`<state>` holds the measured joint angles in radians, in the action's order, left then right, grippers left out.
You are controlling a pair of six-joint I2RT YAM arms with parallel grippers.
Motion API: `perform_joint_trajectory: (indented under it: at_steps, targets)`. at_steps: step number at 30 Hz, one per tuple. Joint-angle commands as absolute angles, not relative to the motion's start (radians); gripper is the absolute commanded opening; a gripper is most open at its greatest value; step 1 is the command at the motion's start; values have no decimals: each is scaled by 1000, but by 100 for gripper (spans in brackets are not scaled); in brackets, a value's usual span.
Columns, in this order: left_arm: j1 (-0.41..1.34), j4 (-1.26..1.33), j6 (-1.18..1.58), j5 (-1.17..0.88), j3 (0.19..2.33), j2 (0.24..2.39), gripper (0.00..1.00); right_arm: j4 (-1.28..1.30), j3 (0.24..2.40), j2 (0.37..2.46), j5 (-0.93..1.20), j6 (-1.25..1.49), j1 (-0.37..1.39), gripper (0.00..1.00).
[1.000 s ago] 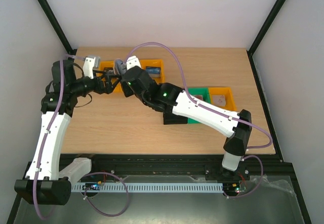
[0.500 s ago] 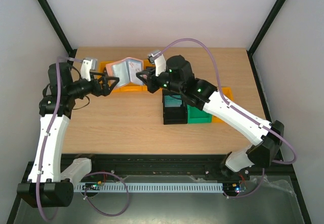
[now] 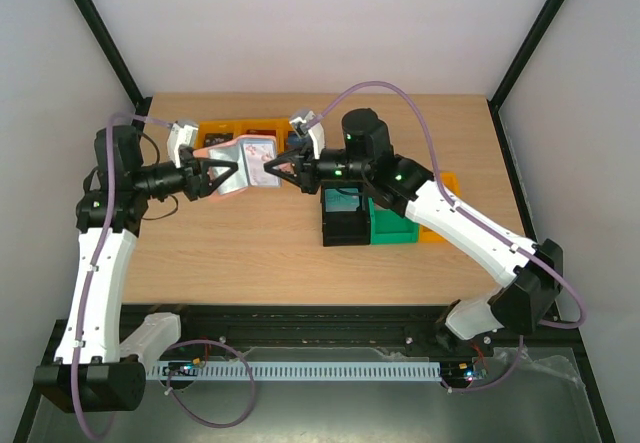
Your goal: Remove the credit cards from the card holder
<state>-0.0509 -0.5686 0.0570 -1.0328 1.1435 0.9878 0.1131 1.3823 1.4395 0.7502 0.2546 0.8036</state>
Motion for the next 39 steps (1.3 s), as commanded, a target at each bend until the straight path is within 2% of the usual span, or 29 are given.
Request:
perform_joint_trajectory:
  at_steps: [1, 4, 5, 8, 13, 16, 21, 25, 32, 35, 39]
  targets:
    - [-56, -570, 52, -1071, 1136, 976, 32, -32, 1383, 1439, 919, 282, 811, 2]
    - [-56, -579, 33, -1075, 1136, 973, 6, -37, 1381, 1435, 923, 270, 810, 3]
    - [-57, -583, 28, -1082, 1138, 973, 3, -25, 1379, 1429, 900, 258, 811, 9]
    - [-56, -596, 10, -1106, 1148, 975, 2, 10, 1363, 1406, 752, 226, 810, 28]
    - [-56, -617, -18, -1164, 1156, 977, 2, 43, 1346, 1410, 543, 222, 811, 29]
    - [-57, -634, -38, -1179, 1166, 976, 2, 58, 1346, 1424, 571, 202, 811, 34]
    - [-57, -660, -70, -1152, 1182, 978, 2, 38, 1282, 1371, 643, 96, 810, 56]
    - [-54, -689, -109, -1181, 1194, 982, 2, 60, 1279, 1379, 699, 51, 806, 67]
    - [-51, -963, -439, -1318, 1284, 993, 2, 82, 1290, 1401, 797, 8, 789, 88]
    - [-51, -1075, -568, -1338, 1322, 999, 2, 78, 1290, 1397, 834, 1, 777, 93]
    - [-51, -998, -455, -1285, 1326, 1001, 2, 91, 1311, 1399, 882, -22, 775, 98]
